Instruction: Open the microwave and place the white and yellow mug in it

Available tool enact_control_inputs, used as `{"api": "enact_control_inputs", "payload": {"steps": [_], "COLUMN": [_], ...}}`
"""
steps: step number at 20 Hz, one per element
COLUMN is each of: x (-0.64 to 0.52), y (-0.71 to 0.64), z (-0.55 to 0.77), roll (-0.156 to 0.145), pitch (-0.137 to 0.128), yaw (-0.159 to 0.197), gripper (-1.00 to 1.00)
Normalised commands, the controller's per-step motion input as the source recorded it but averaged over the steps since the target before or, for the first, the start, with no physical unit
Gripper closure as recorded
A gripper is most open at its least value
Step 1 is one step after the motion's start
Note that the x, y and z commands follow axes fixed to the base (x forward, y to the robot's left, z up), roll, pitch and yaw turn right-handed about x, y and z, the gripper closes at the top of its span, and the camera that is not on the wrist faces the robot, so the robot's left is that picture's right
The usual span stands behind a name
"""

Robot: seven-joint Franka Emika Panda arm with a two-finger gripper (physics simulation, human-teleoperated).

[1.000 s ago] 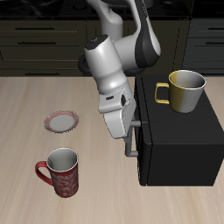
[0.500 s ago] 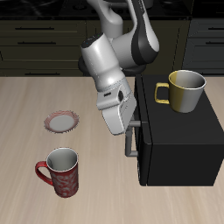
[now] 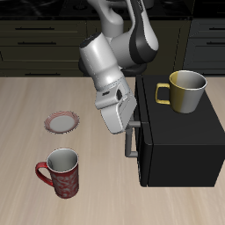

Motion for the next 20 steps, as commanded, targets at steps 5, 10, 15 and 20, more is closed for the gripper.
{"api": "enact_control_inputs", "payload": {"steps": [5, 10, 15, 20], "x": [-0.05, -0.08, -0.15, -0.18], "y": [-0.07, -0.16, -0.16, -0.08], "z": [0.02, 0.09, 0.15, 0.18], "roll": [-0.014, -0.046, -0.052, -0.014], "pitch": [-0.005, -0.032, -0.038, -0.036], "yaw": [-0.078, -0.099, -0.095, -0.09], "gripper": [1.0, 1.0, 1.0, 1.0]}}
